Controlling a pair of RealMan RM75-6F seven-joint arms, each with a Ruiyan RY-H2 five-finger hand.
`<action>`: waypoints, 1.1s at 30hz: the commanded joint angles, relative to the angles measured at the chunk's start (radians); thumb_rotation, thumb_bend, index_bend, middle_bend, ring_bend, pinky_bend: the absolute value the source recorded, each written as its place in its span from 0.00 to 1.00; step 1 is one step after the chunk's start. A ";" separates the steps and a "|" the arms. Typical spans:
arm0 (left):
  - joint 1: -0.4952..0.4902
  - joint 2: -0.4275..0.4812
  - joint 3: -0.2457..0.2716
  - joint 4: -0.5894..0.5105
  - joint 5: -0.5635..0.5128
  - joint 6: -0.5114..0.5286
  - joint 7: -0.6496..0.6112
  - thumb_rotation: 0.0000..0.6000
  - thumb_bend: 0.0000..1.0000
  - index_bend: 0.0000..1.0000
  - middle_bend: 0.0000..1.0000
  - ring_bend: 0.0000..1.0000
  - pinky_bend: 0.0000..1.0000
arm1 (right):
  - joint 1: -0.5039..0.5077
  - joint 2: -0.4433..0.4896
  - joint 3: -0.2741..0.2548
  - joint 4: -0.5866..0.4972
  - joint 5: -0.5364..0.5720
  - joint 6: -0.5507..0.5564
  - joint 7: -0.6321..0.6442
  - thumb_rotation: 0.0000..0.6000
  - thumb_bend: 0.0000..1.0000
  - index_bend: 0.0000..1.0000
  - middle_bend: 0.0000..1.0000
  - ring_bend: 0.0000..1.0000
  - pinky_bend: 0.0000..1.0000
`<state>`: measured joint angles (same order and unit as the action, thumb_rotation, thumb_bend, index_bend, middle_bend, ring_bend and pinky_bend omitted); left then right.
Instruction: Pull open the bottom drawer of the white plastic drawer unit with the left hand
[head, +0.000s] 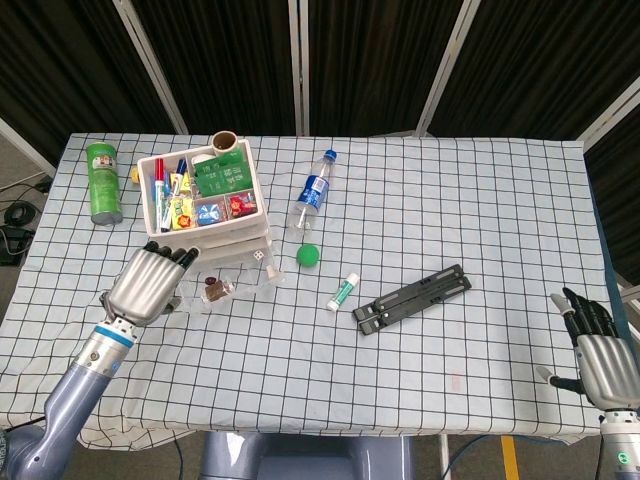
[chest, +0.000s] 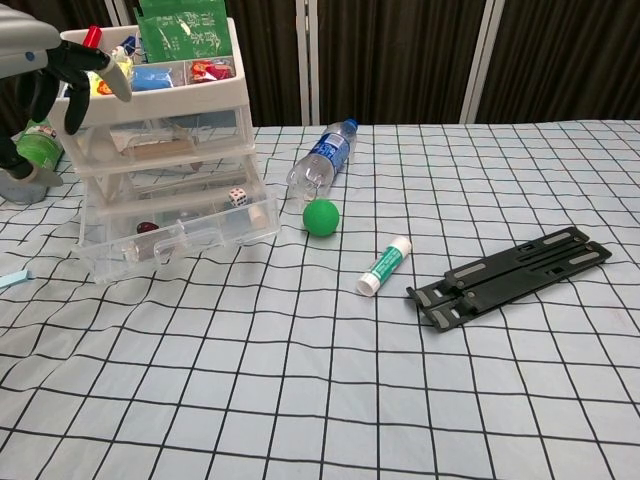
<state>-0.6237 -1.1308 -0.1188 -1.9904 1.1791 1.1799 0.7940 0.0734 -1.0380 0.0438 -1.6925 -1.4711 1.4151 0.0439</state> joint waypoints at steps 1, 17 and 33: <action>-0.028 -0.017 -0.009 0.024 -0.014 -0.015 0.046 1.00 0.07 0.34 0.68 0.68 0.63 | 0.001 0.001 0.002 0.000 0.004 -0.003 0.003 1.00 0.02 0.00 0.00 0.00 0.00; -0.100 -0.089 -0.002 0.082 -0.096 -0.031 0.200 1.00 0.07 0.38 0.96 0.92 0.83 | 0.005 0.015 0.009 0.007 0.021 -0.015 0.043 1.00 0.02 0.00 0.00 0.00 0.00; -0.151 -0.182 0.008 0.225 -0.183 -0.095 0.159 1.00 0.08 0.44 1.00 0.95 0.86 | 0.010 0.013 0.018 0.018 0.042 -0.028 0.051 1.00 0.02 0.00 0.00 0.00 0.00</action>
<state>-0.7685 -1.3034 -0.1139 -1.7761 1.0032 1.0916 0.9545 0.0829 -1.0248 0.0609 -1.6750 -1.4296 1.3883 0.0939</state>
